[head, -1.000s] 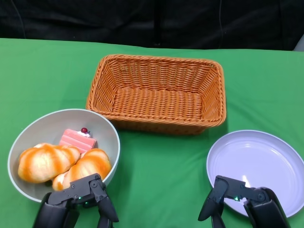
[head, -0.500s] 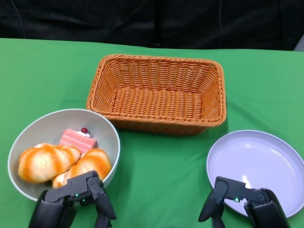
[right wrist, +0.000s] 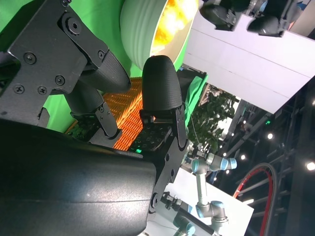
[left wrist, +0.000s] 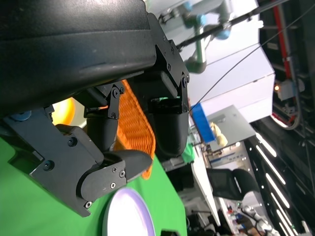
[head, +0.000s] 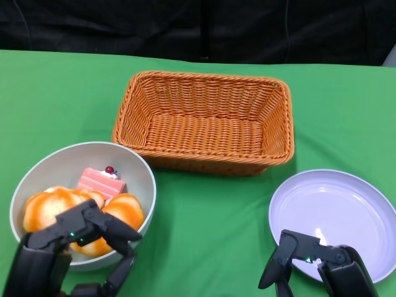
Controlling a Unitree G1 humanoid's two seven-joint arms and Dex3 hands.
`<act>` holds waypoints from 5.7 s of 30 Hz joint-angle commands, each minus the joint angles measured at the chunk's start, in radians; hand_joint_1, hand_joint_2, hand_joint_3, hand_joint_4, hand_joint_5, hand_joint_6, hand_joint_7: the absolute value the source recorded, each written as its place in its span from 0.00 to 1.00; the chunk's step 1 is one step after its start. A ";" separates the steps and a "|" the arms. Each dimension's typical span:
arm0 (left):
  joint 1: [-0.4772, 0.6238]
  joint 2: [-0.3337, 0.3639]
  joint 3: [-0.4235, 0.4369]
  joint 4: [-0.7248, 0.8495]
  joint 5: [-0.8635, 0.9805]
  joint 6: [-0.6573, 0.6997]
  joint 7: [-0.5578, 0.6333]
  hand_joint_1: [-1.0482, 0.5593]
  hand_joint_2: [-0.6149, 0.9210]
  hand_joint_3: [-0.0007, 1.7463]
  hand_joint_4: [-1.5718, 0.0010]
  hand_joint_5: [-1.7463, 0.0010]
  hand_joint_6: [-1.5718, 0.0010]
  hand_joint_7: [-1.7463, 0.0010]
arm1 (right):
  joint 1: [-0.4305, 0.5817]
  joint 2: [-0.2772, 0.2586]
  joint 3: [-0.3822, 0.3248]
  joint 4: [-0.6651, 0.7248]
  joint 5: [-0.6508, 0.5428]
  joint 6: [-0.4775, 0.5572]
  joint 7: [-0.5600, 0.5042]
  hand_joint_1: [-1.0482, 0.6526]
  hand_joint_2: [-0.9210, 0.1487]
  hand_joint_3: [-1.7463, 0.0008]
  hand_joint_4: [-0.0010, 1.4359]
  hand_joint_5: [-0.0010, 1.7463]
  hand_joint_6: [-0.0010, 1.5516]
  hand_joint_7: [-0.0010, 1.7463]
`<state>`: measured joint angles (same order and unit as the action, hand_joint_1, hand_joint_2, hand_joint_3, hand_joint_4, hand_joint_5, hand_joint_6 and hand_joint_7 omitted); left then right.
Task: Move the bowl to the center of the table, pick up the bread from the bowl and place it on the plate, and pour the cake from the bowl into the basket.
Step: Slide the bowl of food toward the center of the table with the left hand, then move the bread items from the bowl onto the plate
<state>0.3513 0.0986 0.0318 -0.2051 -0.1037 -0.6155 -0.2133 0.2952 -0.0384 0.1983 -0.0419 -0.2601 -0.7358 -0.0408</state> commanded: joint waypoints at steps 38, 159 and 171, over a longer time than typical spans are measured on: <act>-0.264 0.260 0.299 0.341 0.132 0.143 0.064 0.24 1.00 0.29 1.00 0.75 0.88 1.00 | 0.015 -0.011 -0.014 -0.018 0.011 0.002 -0.003 0.57 0.72 0.00 0.62 1.00 0.55 0.79; -0.422 0.107 0.036 0.014 -0.361 1.488 -0.084 0.18 1.00 0.37 0.97 0.92 0.96 0.98 | -0.344 -0.118 0.191 -0.162 -0.501 0.504 0.135 0.30 0.04 0.99 0.02 0.69 0.08 0.48; -0.349 0.126 0.060 -0.061 -0.240 1.360 -0.024 0.17 1.00 0.34 0.99 0.81 0.92 0.99 | -0.430 -0.101 0.288 0.004 -0.609 0.515 0.035 0.27 0.02 1.00 0.05 0.62 0.11 0.40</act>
<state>-0.0110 0.2106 0.0812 -0.2510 -0.3601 0.7731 -0.2527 -0.1203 -0.1360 0.4816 -0.0531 -0.8607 -0.2275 0.0180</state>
